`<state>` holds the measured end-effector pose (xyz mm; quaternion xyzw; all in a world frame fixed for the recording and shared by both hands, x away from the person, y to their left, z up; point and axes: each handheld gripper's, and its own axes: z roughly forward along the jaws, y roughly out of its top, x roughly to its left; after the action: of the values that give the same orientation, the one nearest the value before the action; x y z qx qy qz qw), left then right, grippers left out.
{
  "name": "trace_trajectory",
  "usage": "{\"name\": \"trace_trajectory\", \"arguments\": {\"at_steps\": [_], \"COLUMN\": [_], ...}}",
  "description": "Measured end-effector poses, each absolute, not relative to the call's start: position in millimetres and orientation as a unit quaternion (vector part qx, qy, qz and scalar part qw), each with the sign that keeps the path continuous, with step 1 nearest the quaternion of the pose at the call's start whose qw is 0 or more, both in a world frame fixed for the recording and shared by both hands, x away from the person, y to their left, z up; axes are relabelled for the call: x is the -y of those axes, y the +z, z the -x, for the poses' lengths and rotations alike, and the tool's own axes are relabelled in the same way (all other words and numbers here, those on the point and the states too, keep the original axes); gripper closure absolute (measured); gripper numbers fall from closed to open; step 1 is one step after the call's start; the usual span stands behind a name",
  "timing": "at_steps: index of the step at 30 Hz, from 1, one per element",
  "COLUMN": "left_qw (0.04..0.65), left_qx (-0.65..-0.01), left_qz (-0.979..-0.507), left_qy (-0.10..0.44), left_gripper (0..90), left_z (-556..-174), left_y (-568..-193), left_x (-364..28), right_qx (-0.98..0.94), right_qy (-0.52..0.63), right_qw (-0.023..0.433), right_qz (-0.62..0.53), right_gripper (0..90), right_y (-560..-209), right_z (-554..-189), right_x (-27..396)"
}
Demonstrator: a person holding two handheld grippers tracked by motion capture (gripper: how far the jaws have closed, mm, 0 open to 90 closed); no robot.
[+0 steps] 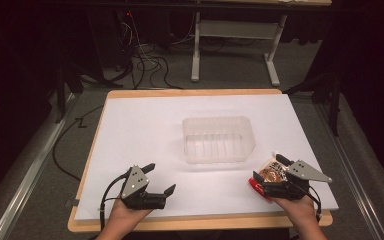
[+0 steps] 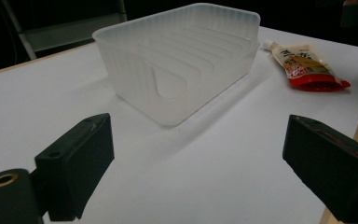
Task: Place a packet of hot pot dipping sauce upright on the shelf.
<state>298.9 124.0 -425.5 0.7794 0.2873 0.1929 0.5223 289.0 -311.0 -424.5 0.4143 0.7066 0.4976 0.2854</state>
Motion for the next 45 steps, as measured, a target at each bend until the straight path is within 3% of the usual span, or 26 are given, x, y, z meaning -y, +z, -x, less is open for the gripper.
{"name": "trace_trajectory", "arguments": {"at_steps": [8,18,45], "left_qw": [0.522,0.522,0.517], "left_qx": [-0.288,-0.291,-0.294], "left_qz": [-0.78,-0.779,-0.785], "left_qy": [0.191,0.191,0.172], "left_gripper": [0.1,0.1,9.6], "left_z": [-301,-302,-306], "left_y": [-429,-431,-438], "left_x": [-121,-123,-125], "right_qx": [-0.697,-0.696,-0.648], "right_qy": [0.498,0.497,0.445], "right_qw": [0.293,0.29,0.27], "right_qz": [-0.424,-0.43,-0.556], "right_gripper": [0.0,0.0,1.1], "right_y": [-425,-426,-454], "right_z": [-288,-293,-316], "right_x": [321,325,409]}}
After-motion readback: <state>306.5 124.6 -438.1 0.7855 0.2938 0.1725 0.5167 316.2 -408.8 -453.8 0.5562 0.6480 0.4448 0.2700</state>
